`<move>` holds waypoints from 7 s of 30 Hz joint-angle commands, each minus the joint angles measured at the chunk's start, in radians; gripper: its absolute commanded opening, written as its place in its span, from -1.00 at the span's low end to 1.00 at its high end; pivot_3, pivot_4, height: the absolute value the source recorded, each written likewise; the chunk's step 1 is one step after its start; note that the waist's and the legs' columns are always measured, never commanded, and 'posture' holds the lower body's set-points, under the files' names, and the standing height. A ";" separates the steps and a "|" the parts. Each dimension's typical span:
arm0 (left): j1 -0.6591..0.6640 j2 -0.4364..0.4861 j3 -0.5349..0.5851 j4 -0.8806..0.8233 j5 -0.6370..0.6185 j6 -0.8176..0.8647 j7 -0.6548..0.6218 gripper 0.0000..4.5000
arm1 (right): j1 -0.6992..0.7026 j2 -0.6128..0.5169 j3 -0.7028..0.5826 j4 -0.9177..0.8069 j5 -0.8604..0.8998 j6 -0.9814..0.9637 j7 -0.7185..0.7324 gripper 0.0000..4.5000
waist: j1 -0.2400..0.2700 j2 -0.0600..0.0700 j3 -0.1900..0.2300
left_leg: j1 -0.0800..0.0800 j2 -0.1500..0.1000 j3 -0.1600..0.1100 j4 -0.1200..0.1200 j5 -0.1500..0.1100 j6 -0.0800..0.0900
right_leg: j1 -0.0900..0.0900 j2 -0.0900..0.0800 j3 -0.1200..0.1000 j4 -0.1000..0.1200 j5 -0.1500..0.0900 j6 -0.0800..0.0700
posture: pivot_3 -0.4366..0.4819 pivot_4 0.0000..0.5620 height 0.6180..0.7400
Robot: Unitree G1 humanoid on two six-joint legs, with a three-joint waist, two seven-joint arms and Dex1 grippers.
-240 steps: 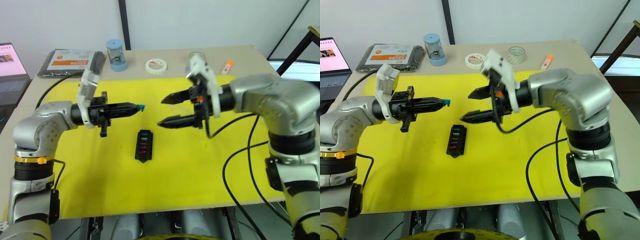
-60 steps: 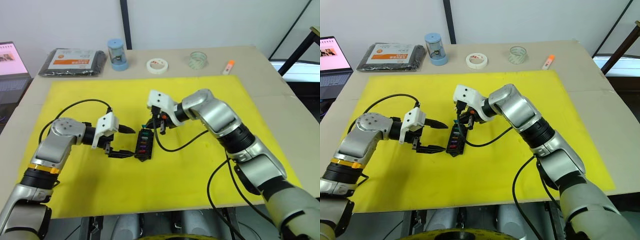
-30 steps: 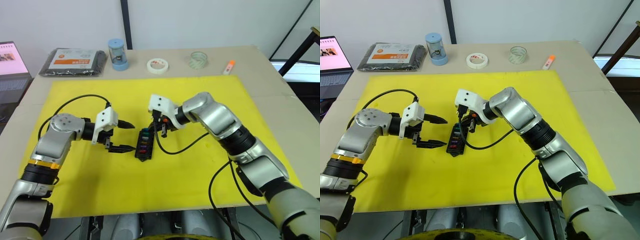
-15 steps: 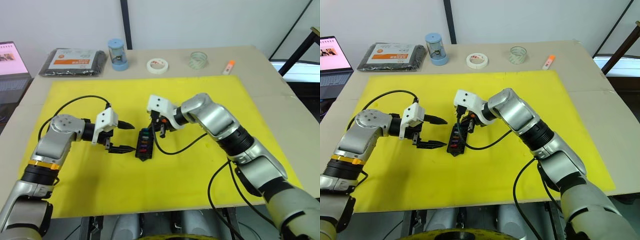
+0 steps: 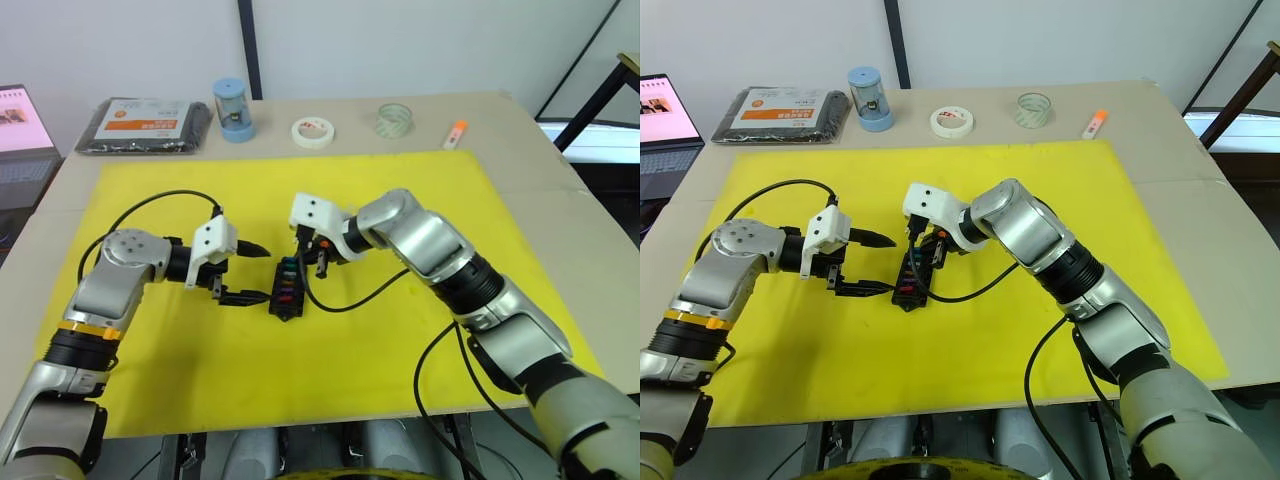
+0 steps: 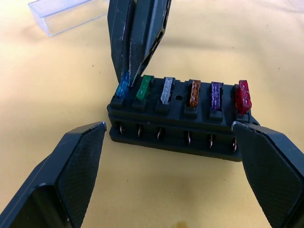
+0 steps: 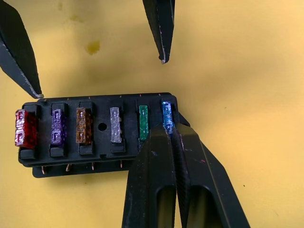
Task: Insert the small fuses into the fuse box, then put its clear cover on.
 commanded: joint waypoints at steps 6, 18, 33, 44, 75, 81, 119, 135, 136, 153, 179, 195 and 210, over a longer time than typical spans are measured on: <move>0.009 0.003 0.014 -0.039 -0.004 -0.007 0.006 0.98 | 0.021 0.003 0.016 0.000 0.003 0.012 0.006 -1.00 | 0.000 0.000 0.000 | 0.000 0.000 0.000 0.000 0.000 0.000 | 0.000 0.000 0.000 0.000 0.000 0.000 | -0.05 -0.47 1.00; 0.010 0.004 0.012 -0.046 -0.002 -0.003 0.006 0.98 | 0.008 -0.005 -0.007 -0.030 0.014 0.016 0.007 -1.00 | 0.000 0.000 0.000 | 0.000 0.000 0.000 0.000 0.000 0.000 | 0.000 0.000 0.000 0.000 0.000 0.000 | -0.05 -0.47 1.00; 0.006 0.001 0.007 -0.040 0.003 -0.005 0.006 0.98 | -0.002 -0.016 -0.014 -0.047 0.017 0.000 0.010 -1.00 | 0.001 0.000 0.000 | 0.000 0.000 0.000 0.000 0.000 0.000 | 0.000 0.000 0.000 0.000 0.000 0.000 | -0.05 -0.47 1.00; 0.012 0.001 0.011 -0.041 0.005 -0.003 0.006 1.00 | -0.004 -0.021 -0.021 -0.065 0.026 0.000 0.021 -0.71 | 0.001 0.000 0.000 | -0.001 0.000 0.000 0.000 0.000 0.000 | 0.000 0.000 0.000 0.000 0.000 0.000 | -0.05 -0.47 1.00; 0.011 0.002 0.014 -0.038 0.009 -0.009 0.011 1.00 | -0.003 -0.001 -0.094 -0.088 0.100 -0.029 -0.017 -0.98 | 0.002 0.000 0.000 | -0.001 0.000 0.000 0.000 0.000 0.000 | -0.001 0.000 0.000 0.000 0.000 0.000 | -0.05 -0.47 1.00; 0.010 0.003 0.013 -0.034 0.010 -0.011 0.009 1.00 | 0.003 -0.004 -0.084 -0.095 0.099 -0.027 -0.005 -0.98 | 0.002 0.000 0.000 | -0.001 0.000 0.000 0.000 0.000 0.000 | -0.001 0.000 0.000 0.000 0.000 0.000 | -0.05 -0.47 1.00; 0.008 0.002 0.019 -0.044 -0.006 -0.002 -0.006 1.00 | 0.026 -0.010 -0.043 -0.006 0.044 -0.058 0.018 -0.98 | 0.002 0.000 0.000 | -0.001 0.000 0.000 0.000 0.000 0.000 | 0.000 0.000 0.000 0.000 0.000 0.000 | -0.05 -0.47 1.00; 0.011 0.003 0.017 -0.052 -0.007 0.006 -0.006 1.00 | 0.043 -0.012 -0.007 0.043 0.014 -0.062 0.020 -0.98 | 0.002 0.000 0.000 | 0.001 0.000 0.000 0.000 0.000 0.000 | 0.001 0.000 0.000 0.000 0.000 0.000 | -0.05 -0.47 1.00; 0.011 0.003 0.017 -0.052 -0.007 0.006 -0.006 1.00 | 0.042 -0.011 -0.010 0.041 0.016 -0.060 0.019 -0.98 | 0.002 0.000 0.000 | 0.001 0.000 0.000 0.000 0.000 0.000 | 0.001 0.000 0.000 0.000 0.000 0.000 | -0.05 -0.47 1.00; 0.099 0.165 0.167 -0.204 -0.141 0.176 -0.038 1.00 | 0.137 -0.252 -0.332 -0.321 0.229 -0.046 0.082 -0.98 | 0.005 0.000 0.000 | -0.001 0.001 -0.002 0.000 0.000 0.001 | 0.000 -0.001 0.000 -0.001 0.000 0.000 | -0.05 -0.47 1.00; 0.376 0.303 0.406 -0.297 -0.203 0.175 0.006 1.00 | 0.450 -0.662 -0.611 -0.285 0.261 -0.201 0.067 0.98 | 0.004 0.002 0.001 | 0.001 0.002 0.000 -0.001 -0.001 0.002 | -0.001 -0.003 0.001 -0.003 0.000 0.000 | -0.05 -0.47 1.00; 0.112 0.100 0.192 -0.438 -0.245 0.256 0.134 1.00 | 0.087 -0.291 -0.273 0.198 0.085 -0.118 -0.079 0.98 | 0.005 0.001 0.001 | -0.001 -0.001 0.001 0.000 -0.001 0.001 | 0.001 -0.002 0.000 -0.002 0.000 0.000 | -0.05 -0.47 1.00; 0.057 0.056 0.102 -0.392 -0.179 0.211 0.140 1.00 | 0.017 -0.137 -0.255 0.395 0.005 -0.209 -0.071 0.98 | 0.004 0.001 0.001 | 0.000 0.001 0.001 0.000 0.000 -0.001 | 0.001 0.000 0.000 -0.001 0.000 0.000 | -0.05 -0.47 1.00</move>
